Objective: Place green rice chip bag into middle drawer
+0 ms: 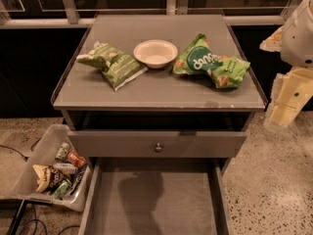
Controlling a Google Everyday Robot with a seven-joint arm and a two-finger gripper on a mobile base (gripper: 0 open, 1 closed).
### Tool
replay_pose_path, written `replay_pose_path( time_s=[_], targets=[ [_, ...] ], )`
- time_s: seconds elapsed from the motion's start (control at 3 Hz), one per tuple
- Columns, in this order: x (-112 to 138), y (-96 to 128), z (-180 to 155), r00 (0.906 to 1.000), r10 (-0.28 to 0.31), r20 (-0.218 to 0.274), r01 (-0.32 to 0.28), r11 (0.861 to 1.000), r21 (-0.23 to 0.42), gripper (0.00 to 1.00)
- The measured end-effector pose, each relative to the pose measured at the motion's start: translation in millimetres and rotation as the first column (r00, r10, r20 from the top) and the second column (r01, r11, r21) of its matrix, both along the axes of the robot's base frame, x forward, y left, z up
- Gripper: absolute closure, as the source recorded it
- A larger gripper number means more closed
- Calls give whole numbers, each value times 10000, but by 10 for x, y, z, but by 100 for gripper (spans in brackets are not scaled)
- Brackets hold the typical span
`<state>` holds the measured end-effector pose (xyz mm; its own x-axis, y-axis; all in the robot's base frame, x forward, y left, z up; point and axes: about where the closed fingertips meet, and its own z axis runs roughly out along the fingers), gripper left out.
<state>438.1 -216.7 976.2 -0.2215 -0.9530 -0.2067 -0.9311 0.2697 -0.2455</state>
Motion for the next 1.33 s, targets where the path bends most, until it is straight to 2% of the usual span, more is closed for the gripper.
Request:
replay_pose_path(
  time_s=[0.67, 1.0, 1.33],
  targets=[
    [27, 70, 17, 9998, -209, 73, 210, 9996, -185, 0],
    [138, 176, 111, 9977, -478, 488, 465, 9985, 285, 0],
    [368, 281, 212, 9935, -507, 1021, 357, 9889, 1444, 0]
  ],
)
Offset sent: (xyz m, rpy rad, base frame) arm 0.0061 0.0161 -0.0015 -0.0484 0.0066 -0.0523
